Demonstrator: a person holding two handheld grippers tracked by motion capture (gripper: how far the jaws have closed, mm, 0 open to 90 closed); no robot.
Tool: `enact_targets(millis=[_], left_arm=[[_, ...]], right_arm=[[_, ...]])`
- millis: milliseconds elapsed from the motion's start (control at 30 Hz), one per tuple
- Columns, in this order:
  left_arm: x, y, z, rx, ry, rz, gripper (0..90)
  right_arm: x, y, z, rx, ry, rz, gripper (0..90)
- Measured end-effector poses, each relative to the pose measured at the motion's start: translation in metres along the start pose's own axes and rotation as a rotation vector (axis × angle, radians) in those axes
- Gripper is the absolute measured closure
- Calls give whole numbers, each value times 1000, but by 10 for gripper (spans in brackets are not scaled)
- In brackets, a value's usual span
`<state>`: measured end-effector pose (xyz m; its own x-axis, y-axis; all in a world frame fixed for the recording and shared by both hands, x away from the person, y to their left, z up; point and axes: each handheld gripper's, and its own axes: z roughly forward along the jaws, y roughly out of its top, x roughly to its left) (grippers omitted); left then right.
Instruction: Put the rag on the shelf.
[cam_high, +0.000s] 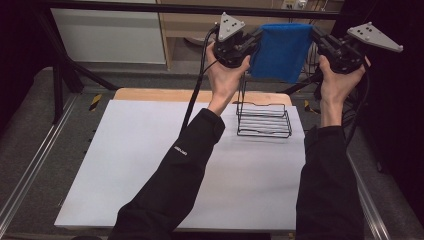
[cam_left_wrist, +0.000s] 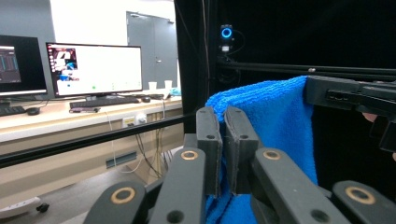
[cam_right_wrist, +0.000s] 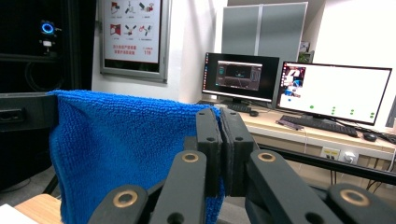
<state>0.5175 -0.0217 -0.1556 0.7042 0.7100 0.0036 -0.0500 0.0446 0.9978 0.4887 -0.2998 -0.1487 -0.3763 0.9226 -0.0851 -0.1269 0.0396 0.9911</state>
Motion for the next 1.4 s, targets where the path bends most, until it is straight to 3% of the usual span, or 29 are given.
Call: enact_targets(millis=[400, 533, 933, 1400], left_arm=[[11, -21, 8, 29, 8, 39, 855], [13, -32, 8, 52, 2, 28, 855], [4, -54, 8, 127, -48, 45, 855], [-3, -62, 5, 170, -94, 66, 854]], right_arm=[[-6, -19, 20, 34, 4, -6, 880], [-5, -25, 20, 59, 10, -9, 880], [-8, -48, 5, 162, 8, 0, 878], [-13, -58, -16, 210, 34, 28, 875]])
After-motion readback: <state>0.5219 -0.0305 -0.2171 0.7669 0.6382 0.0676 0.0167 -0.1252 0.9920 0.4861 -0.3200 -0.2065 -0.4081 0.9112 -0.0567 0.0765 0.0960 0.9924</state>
